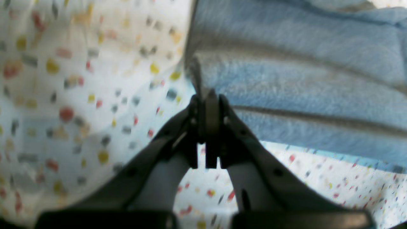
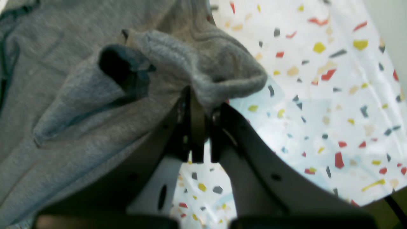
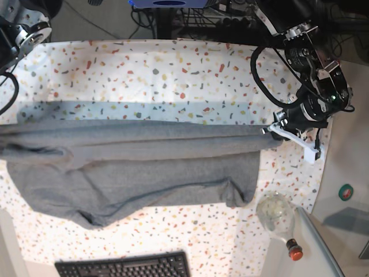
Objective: Layout the t-shirt on the table in an organized manner, then fold the t-shirt properly
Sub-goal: 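Grasp the shirt's folded edge with both grippers, then lift the shirt with both grippers and lay it flat again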
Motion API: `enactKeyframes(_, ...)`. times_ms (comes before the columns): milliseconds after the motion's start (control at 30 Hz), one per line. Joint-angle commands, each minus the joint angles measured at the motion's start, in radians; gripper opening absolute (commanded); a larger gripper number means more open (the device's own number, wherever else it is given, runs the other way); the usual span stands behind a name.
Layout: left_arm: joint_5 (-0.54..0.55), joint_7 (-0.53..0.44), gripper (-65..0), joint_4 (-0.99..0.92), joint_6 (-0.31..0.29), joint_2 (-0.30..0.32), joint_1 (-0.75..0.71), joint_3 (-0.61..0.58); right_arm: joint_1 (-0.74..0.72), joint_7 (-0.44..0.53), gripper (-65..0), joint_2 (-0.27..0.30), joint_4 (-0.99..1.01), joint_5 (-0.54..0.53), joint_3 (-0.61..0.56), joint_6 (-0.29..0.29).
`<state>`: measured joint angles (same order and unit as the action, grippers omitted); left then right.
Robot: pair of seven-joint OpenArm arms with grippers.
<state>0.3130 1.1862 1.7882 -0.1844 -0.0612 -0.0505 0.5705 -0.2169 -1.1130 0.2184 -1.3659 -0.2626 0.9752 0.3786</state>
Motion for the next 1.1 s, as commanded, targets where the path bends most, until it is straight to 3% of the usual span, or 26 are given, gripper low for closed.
enactKeyframes(0,-0.008,-0.021,-65.0,0.015,0.006,0.010,-0.002,0.004,-0.005,0.029,-65.0,0.026,-0.027,-0.004,0.003,-0.003)
enactKeyframes(333,-0.008,-0.016,-65.0,0.020,0.007,0.013,0.022,-0.004,-0.031,0.004,-65.0,0.037,-0.017,0.009,-0.002,-0.014)
enactKeyframes(467,-0.016,0.034,-65.0,0.003,0.023,0.008,0.126,-0.005,-0.126,0.007,-65.0,0.071,0.082,0.069,-0.068,-0.099)
enactKeyframes(567,-0.008,0.054,-65.0,-0.032,0.046,0.008,0.231,-0.014,-0.229,0.009,-65.0,0.111,0.196,0.070,-0.121,-0.169)
enactKeyframes(733,-0.018,0.050,-65.0,-0.158,0.047,0.005,0.433,-0.134,-0.442,0.087,-65.0,0.178,0.389,0.072,-0.212,-0.217)
enactKeyframes(867,-0.018,0.047,-65.0,-0.296,0.062,-0.010,0.637,-0.163,-0.625,0.129,-65.0,0.230,0.515,0.072,-0.296,-0.231)
enactKeyframes(1067,-0.007,-0.053,-65.0,-0.548,0.165,-0.058,0.996,-0.174,-0.925,0.175,-65.0,0.292,0.629,0.072,-0.425,-0.231)
